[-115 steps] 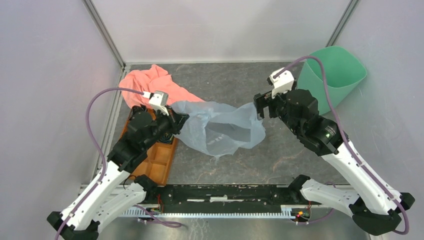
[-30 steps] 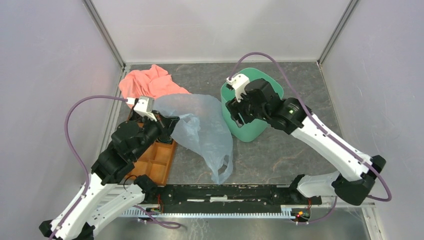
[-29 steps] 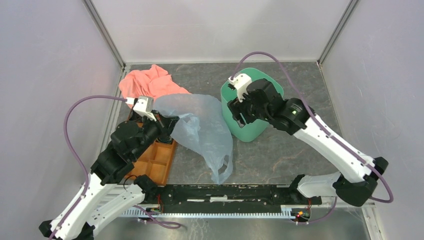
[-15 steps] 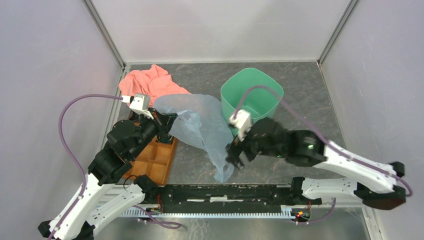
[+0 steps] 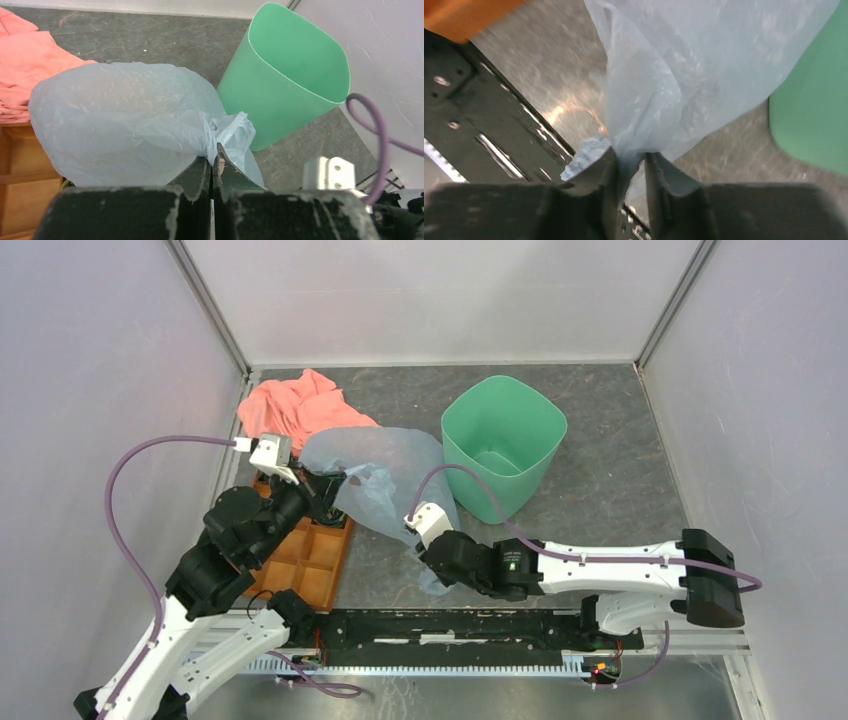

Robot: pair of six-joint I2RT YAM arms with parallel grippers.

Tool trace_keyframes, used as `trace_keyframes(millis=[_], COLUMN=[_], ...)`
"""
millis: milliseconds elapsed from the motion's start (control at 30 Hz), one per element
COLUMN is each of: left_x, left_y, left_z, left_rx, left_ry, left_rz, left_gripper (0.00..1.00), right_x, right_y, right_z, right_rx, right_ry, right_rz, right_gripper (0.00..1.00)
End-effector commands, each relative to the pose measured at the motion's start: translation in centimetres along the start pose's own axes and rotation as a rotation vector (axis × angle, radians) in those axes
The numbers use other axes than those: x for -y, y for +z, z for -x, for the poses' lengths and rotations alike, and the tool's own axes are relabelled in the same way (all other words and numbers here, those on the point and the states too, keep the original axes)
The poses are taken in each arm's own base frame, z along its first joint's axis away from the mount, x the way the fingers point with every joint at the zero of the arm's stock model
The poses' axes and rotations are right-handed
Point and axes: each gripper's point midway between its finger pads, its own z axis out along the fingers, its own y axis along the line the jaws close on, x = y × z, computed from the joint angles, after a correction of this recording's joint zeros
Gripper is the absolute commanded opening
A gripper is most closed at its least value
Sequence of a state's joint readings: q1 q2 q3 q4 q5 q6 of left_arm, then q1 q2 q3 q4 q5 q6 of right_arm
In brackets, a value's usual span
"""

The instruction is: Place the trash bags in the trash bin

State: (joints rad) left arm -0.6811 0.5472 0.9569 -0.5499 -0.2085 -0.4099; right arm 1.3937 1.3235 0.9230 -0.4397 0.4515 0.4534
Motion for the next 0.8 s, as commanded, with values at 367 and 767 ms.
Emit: trace_keyframes(millis=[367,767], left_x=[8.9,9.1], left_y=[-3.3,0.3], left_z=[-0.9,-3.1], left_rx=[-0.102,-0.146], left_ry=[0.190,0.015], left_rz=[-0.562,-0.524], left_gripper=[0.02,0.02], right_x=[1.5,-2.0], right_y=[-7.2,-8.4], right_z=[18.3,18.6], right_rx=[0.612,0.717], right_ry=[0.022,0.102], right_rz=[0.376,0.653], right_gripper=[0.06,0.18])
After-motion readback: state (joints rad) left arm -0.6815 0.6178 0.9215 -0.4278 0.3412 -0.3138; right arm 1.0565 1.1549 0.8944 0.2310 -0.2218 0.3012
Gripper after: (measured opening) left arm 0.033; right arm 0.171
